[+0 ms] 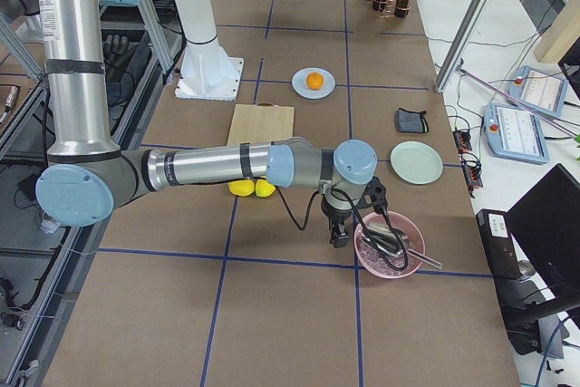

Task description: Pick orange to plate

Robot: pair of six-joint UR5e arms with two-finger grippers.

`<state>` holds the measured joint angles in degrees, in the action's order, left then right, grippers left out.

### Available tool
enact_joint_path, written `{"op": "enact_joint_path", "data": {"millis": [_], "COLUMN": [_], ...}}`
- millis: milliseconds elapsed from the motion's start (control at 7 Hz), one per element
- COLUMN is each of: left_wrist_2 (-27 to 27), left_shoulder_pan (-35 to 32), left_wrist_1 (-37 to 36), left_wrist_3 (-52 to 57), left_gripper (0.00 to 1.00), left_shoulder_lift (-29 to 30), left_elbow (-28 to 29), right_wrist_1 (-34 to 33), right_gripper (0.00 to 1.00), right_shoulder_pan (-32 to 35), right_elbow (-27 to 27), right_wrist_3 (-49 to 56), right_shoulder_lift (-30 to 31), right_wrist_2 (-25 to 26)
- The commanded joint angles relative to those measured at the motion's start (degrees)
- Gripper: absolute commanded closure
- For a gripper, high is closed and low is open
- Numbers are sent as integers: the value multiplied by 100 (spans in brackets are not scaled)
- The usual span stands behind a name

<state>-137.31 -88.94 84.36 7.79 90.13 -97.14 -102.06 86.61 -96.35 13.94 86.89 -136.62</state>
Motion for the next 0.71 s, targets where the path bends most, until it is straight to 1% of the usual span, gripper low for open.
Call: {"op": "enact_joint_path", "data": {"millis": [0, 571], "left_wrist_2": [-217, -147], "left_shoulder_pan": [-1, -18], "left_wrist_1": [-60, -69], "left_wrist_3": [-155, -155], "left_gripper": [0, 0], "left_shoulder_lift": [-66, -277], "left_elbow": [-50, -182], "right_wrist_1": [-121, -112], "right_gripper": [0, 0], "right_shoulder_pan": [-144, -136], "right_elbow": [-6, -24], "right_wrist_3": [83, 91], "right_shoulder_lift": [-67, -85], "right_wrist_2": [74, 65]}}
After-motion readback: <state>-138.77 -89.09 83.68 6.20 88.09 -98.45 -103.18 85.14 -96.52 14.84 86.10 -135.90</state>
